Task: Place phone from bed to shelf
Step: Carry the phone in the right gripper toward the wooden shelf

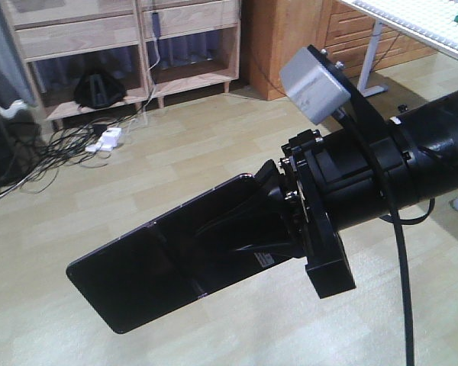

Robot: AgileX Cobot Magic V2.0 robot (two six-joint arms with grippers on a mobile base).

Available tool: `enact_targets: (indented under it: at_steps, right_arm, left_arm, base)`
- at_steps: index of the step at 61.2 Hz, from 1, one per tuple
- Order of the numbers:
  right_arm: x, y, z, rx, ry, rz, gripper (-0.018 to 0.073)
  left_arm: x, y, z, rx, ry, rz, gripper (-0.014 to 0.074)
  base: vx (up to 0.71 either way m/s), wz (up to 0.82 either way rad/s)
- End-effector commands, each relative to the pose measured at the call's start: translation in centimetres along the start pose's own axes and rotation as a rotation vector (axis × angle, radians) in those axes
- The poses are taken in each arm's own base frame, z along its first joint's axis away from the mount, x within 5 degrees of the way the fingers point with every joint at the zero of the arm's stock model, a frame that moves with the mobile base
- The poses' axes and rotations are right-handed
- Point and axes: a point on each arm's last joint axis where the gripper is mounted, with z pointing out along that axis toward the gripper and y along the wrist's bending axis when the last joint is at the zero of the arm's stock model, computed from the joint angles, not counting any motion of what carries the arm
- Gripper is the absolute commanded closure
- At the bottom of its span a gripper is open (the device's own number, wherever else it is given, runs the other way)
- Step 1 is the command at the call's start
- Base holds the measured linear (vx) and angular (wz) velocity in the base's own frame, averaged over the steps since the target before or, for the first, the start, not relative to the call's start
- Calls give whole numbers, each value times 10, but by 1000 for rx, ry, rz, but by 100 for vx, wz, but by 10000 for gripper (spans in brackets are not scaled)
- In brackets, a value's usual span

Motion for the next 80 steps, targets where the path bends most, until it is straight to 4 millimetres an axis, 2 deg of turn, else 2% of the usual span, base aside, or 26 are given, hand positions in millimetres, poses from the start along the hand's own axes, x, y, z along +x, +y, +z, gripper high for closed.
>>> enact_targets:
  at_steps: [1,80]
  right_arm:
    - [-13,19,-10,-74,-79,-24,561]
    - [-13,19,-10,-74,-79,-24,561]
  left_arm:
    - [-14,2,-2,-13,-97,-15,595]
    - [-14,2,-2,-13,-97,-15,595]
  base:
    - [40,-16]
    - [42,-8]
